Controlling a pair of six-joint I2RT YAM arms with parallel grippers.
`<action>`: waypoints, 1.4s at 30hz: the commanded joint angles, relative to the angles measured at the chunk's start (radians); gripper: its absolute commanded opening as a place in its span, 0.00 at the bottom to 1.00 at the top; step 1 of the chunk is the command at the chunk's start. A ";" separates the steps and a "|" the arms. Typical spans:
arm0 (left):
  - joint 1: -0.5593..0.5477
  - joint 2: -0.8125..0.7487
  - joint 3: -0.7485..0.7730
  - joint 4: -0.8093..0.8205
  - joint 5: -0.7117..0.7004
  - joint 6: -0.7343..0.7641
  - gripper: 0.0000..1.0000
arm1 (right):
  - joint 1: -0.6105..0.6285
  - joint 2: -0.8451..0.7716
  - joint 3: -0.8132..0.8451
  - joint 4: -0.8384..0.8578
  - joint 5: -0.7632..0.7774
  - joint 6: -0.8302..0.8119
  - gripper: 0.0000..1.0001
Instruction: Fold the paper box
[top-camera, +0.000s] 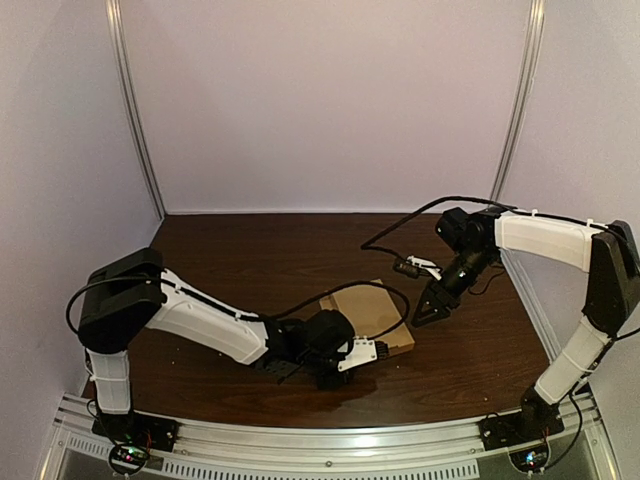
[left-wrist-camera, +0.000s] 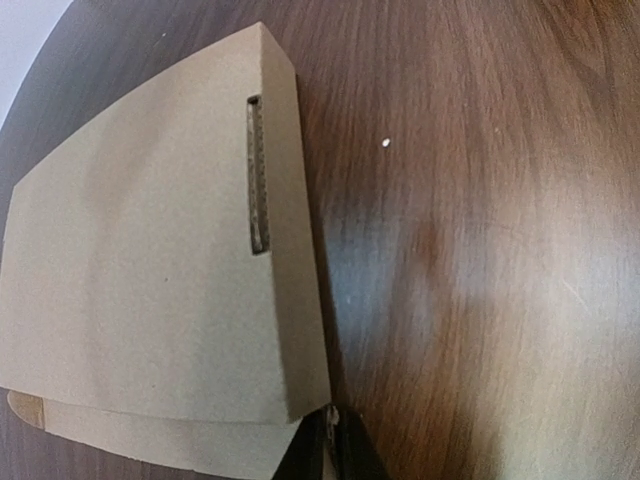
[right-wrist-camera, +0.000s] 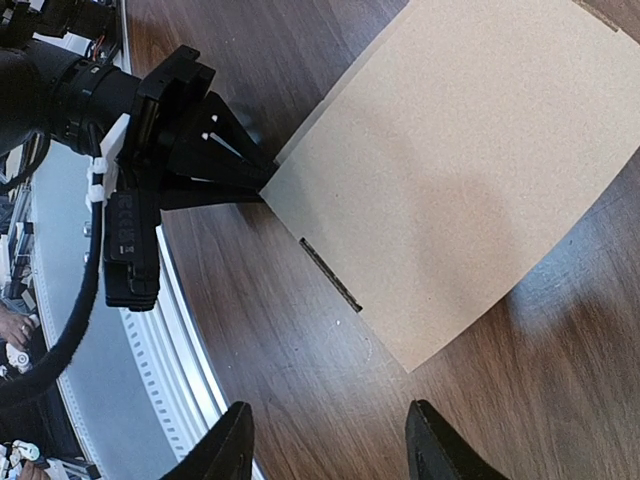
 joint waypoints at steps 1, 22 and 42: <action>0.001 0.036 0.036 0.023 -0.012 0.011 0.10 | -0.003 -0.001 -0.016 0.005 -0.017 -0.005 0.52; 0.001 -0.103 -0.029 -0.228 0.036 0.103 0.00 | -0.003 0.024 0.022 -0.040 -0.009 -0.038 0.53; 0.020 -0.405 -0.254 -0.212 -0.356 -0.526 0.34 | 0.125 0.298 0.197 0.062 0.025 0.074 0.41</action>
